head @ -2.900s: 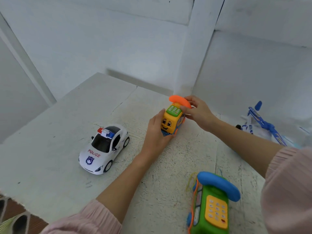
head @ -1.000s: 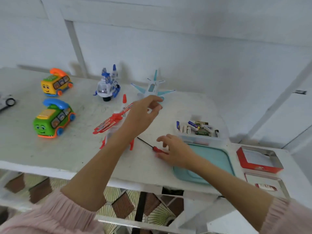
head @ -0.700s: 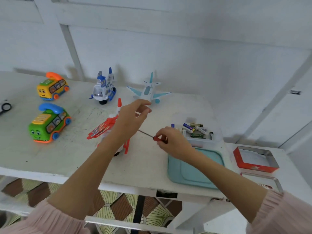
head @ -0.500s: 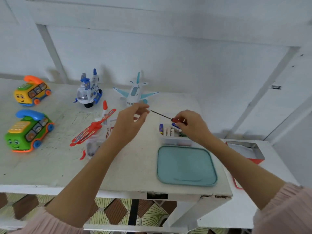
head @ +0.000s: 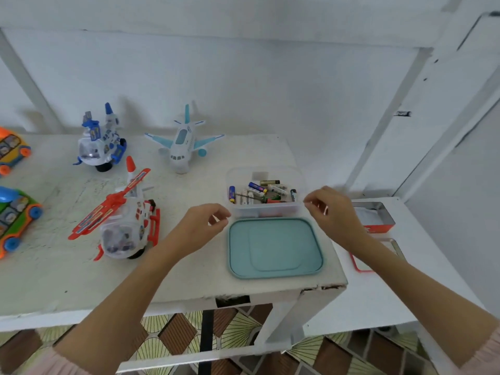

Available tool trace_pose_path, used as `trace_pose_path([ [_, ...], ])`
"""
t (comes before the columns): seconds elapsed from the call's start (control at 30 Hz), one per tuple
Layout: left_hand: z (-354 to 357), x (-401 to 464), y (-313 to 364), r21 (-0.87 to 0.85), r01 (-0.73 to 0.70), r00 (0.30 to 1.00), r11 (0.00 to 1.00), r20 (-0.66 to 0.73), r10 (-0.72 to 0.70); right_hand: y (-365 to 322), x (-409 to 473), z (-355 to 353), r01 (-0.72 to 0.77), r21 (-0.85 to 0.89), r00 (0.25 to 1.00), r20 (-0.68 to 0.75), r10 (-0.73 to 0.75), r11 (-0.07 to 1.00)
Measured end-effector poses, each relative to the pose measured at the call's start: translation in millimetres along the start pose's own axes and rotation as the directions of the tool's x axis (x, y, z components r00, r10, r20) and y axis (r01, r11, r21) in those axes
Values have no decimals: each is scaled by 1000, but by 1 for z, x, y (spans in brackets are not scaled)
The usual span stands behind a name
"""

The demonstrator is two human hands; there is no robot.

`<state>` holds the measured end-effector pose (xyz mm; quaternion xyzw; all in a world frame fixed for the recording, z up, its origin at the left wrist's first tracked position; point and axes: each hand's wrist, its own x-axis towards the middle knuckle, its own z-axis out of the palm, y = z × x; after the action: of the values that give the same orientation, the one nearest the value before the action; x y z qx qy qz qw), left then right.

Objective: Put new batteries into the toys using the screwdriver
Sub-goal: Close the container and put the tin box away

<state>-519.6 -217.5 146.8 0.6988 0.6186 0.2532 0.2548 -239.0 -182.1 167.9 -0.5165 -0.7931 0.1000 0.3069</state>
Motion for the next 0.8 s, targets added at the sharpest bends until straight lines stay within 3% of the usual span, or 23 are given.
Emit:
trace_pose_path([
  [0.13, 6, -4, 1, 127, -22, 990, 992, 138, 5, 16, -31, 7, -185, -93, 957, 211, 201, 978],
  [0.3, 15, -10, 2, 146, -26, 987, 989, 163, 1, 9, -42, 13, -215, -89, 947, 223, 230, 973],
  [0.4, 26, -18, 2, 92, -16, 999, 996, 33, 13, 1, -43, 18, -391, 9, 913, 130, 387, 920],
  [0.47, 33, -24, 2, 24, -10, 997, 1000, -76, 11, 0, -41, 19, -547, 158, 837, 77, 542, 822],
  [0.6, 39, -33, 4, -132, -26, 969, 991, -245, -8, -6, -33, 13, -672, 434, 713, 157, 684, 600],
  [0.67, 41, -37, 9, -198, -48, 941, 979, -338, -22, -12, -32, 10, -678, 467, 704, 190, 684, 568],
  [0.8, 33, -42, 18, -356, -83, 872, 931, -479, -106, -25, -27, -6, -610, 512, 768, 197, 609, 604],
])
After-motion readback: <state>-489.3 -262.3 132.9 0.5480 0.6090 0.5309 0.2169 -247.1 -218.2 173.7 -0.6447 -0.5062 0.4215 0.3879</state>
